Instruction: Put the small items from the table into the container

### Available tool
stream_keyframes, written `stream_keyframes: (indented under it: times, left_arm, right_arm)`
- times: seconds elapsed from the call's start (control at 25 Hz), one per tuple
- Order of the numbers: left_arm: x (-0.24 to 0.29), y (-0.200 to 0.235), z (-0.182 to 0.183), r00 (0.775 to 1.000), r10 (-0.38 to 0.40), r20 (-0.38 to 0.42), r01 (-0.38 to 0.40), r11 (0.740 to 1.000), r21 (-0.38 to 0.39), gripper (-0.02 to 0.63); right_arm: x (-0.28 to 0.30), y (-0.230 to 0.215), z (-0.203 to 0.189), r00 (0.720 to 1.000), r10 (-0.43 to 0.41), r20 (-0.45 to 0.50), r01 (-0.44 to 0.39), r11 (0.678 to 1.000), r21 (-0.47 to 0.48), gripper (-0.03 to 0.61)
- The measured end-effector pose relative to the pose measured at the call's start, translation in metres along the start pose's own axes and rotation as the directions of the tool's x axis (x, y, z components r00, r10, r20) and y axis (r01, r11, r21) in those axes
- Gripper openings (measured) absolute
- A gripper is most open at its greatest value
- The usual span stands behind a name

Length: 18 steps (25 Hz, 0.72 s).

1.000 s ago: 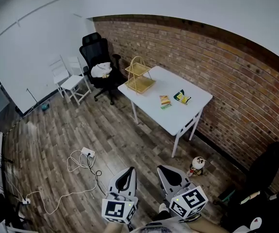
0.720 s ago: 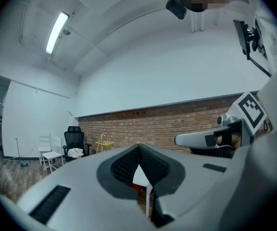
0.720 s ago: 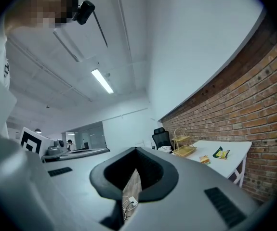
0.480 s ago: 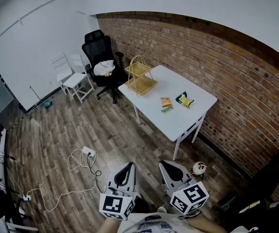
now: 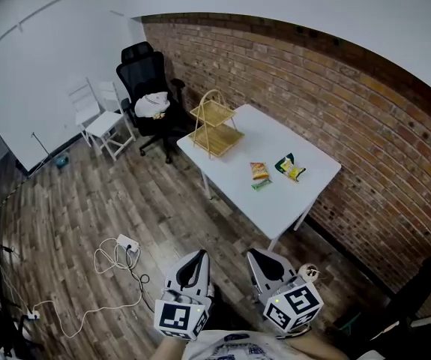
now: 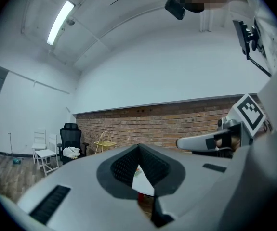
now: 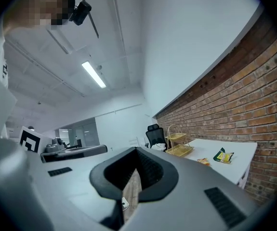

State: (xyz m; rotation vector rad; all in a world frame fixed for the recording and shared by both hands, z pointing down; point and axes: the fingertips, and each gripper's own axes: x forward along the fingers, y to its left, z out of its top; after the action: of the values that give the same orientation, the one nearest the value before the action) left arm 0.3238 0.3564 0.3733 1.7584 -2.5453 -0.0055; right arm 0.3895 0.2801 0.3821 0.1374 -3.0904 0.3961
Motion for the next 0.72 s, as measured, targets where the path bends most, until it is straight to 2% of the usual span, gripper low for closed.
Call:
stream_keyframes:
  times: [0.48, 0.72]
  left_arm:
    - [0.117, 0.188, 0.015, 0.999, -0.039, -0.009, 0.039, 0.999, -0.011, 0.052]
    - [0.155, 0.251, 0.013, 0.998, -0.057, -0.011, 0.057, 0.998, -0.031, 0.052]
  right_arm:
    - [0.217, -0.019, 0.015, 0.999, -0.039, -0.023, 0.039, 0.999, -0.003, 0.018]
    - [0.290, -0.029, 0.018, 0.995, -0.088, -0.036, 0.087, 0.996, -0.011, 0.018]
